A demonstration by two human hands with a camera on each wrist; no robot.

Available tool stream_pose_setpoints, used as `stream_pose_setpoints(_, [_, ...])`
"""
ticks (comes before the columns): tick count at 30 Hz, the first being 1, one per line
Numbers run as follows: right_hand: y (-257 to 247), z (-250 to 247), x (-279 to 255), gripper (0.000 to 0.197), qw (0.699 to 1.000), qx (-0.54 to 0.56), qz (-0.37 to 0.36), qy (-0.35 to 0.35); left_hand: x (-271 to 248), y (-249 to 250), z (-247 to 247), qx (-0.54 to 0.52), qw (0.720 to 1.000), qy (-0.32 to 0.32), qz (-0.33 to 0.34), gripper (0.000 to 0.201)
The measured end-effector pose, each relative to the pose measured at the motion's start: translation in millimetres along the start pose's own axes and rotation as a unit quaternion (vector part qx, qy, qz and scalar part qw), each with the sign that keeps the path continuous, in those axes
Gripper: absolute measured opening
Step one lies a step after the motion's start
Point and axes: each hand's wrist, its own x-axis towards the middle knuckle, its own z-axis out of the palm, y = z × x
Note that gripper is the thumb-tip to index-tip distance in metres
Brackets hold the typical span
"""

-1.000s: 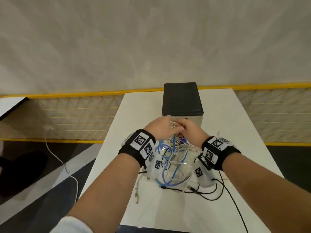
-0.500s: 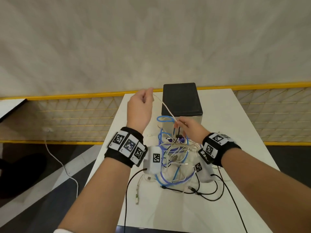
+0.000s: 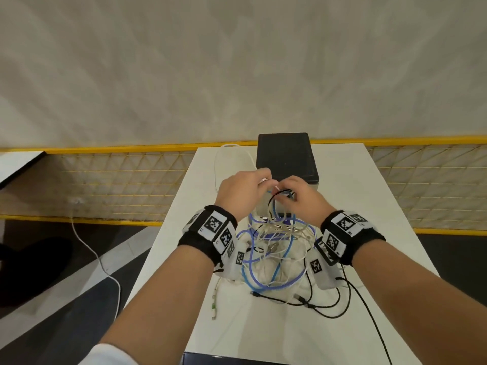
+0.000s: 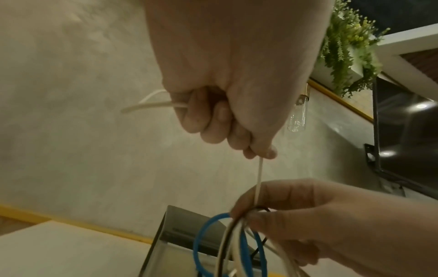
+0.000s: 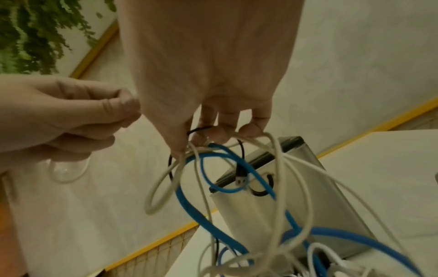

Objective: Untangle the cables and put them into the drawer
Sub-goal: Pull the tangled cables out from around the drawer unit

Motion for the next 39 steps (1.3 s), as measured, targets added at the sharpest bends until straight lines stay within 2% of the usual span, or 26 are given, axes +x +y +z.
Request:
stream_pose_setpoints(2, [-3.3, -1.3, 1.7, 0.036, 1.000, -0.008, 0.020, 0.008, -3.0, 2.9, 2.4, -0.036, 0.999, 0.029, -0.015, 0.027])
stream_pose_setpoints(4, [-6.2, -7.9, 1.8, 0.067, 0.999, 0.007, 0.038, -0.017, -4.2, 0.0, 3.1, -0.082, 0.994, 0.057, -0.035, 0.025])
stream_pose_setpoints(5, [-5.7, -11.8, 0.8, 0.077, 0.998, 0.015, 0.052, -0.030, -4.0, -3.3, 1.5, -0.098, 0.992, 0.068, -0.045, 0.024])
stream_pose_setpoints(6, [-2.9, -15.1, -0.5, 0.078, 0.997, 0.012, 0.062, -0.033, -3.1, -7.3, -0.3, -0.105, 0.990, 0.075, -0.052, 0.023])
stream_pose_setpoints(10, [11.9, -20.6, -6.4, 0.045, 0.993, -0.107, 0.058, 0.009, -0.8, -23.2, -6.6, -0.100, 0.986, 0.108, -0.079, 0.021])
stream_pose_setpoints(14, [12.7, -22.4, -13.9, 0.023, 0.992, -0.084, -0.010, 0.090, 1.0, -36.5, -5.5, -0.115, 0.975, 0.138, -0.129, 0.021])
stream_pose_setpoints(18, [19.0, -26.0, -21.6, 0.014, 0.979, -0.117, -0.019, 0.166, -1.7, -43.2, -6.2, -0.100, 0.963, 0.159, -0.195, 0.022])
stream_pose_setpoints(20, [16.0, -27.7, -24.3, 0.011, 0.971, -0.133, -0.015, 0.196, -3.1, -41.6, -6.4, -0.109, 0.961, 0.164, -0.196, 0.022])
stream_pose_setpoints(22, [9.7, -28.0, -24.7, 0.014, 0.969, -0.127, -0.032, 0.211, -2.3, -35.5, -6.0, -0.133, 0.967, 0.145, -0.164, 0.019])
stream_pose_setpoints(24, [2.5, -26.0, -22.2, 0.022, 0.969, -0.127, -0.089, 0.190, -0.3, -23.7, -6.0, -0.147, 0.976, 0.109, -0.118, 0.017])
stream_pose_setpoints(26, [-6.1, -23.1, -18.3, 0.032, 0.983, -0.111, -0.114, 0.097, 2.7, -10.3, -7.0, -0.145, 0.982, 0.085, -0.080, 0.017])
stream_pose_setpoints(28, [-17.2, -21.5, -15.5, 0.039, 0.999, -0.014, -0.052, -0.008, 7.2, -0.8, -8.3, -0.146, 0.984, 0.083, -0.063, 0.016])
stream_pose_setpoints(29, [-23.9, -20.6, -14.7, 0.036, 0.997, 0.072, -0.005, -0.027, 9.2, 1.9, -9.2, -0.151, 0.983, 0.086, -0.057, 0.016])
stream_pose_setpoints(31, [-30.5, -15.0, -12.2, 0.021, 0.983, 0.175, 0.054, 0.000, 12.3, 6.2, -12.4, -0.169, 0.980, 0.091, -0.043, 0.015])
stream_pose_setpoints(33, [-26.9, -7.2, -8.9, 0.017, 0.989, 0.131, 0.073, 0.014, 13.8, 10.4, -17.9, -0.190, 0.977, 0.093, -0.028, 0.015])
stream_pose_setpoints(37, [-12.2, 4.5, -2.5, 0.040, 0.995, 0.023, 0.098, -0.006, 16.6, 10.8, -29.5, -0.231, 0.963, 0.139, -0.014, 0.012])
stream_pose_setpoints(39, [-7.2, 2.2, 0.7, 0.034, 0.993, -0.024, 0.117, 0.011, 15.9, 4.1, -32.7, -0.246, 0.956, 0.162, -0.017, 0.011])
